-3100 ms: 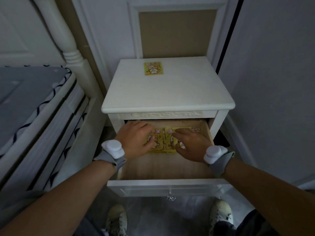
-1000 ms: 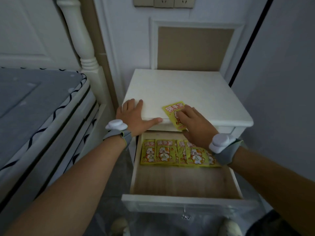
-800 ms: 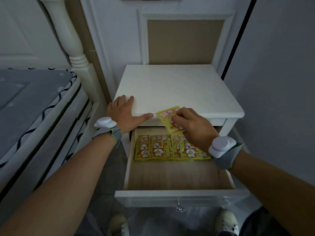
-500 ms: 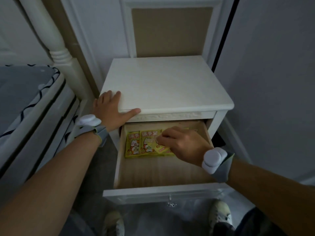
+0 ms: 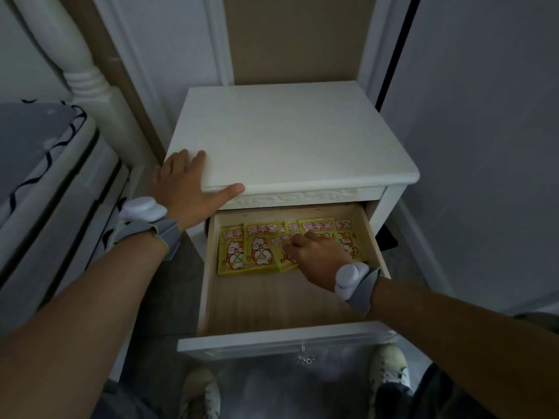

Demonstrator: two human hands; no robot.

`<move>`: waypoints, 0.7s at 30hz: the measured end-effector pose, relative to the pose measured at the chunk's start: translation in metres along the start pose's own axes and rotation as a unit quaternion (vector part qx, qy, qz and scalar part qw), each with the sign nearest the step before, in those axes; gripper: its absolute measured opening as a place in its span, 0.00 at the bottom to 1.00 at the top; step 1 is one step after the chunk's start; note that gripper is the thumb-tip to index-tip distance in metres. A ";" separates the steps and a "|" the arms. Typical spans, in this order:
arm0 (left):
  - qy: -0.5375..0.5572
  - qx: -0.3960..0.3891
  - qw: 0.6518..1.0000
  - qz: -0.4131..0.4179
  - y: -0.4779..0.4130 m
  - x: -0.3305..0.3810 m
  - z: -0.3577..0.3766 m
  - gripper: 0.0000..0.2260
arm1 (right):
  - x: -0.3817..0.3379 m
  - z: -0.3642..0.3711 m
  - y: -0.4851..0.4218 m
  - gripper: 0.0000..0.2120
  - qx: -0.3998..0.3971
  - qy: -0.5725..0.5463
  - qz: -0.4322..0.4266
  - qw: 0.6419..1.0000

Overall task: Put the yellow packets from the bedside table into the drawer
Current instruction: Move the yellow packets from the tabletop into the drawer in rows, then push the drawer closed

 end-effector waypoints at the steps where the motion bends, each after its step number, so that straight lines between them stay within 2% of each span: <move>1: -0.005 0.003 1.000 0.001 0.000 0.000 0.000 0.51 | 0.002 0.003 -0.001 0.18 -0.006 -0.006 0.007 1.000; 12: -0.002 0.008 1.000 0.002 -0.001 -0.003 0.003 0.52 | 0.010 0.016 -0.016 0.15 -0.044 -0.078 0.052 0.995; 21: -0.006 0.019 1.000 0.005 0.000 -0.001 0.000 0.51 | 0.010 0.019 -0.012 0.27 -0.078 -0.094 0.064 0.990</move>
Point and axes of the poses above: each hand's wrist, its own y-axis away from the middle knuckle, its own z-axis out of the palm, x = y × z, the point moved 9 cm from there along -y, towards the middle knuckle, and after that the axes turned 2 degrees about -x, right-handed, at the moved point
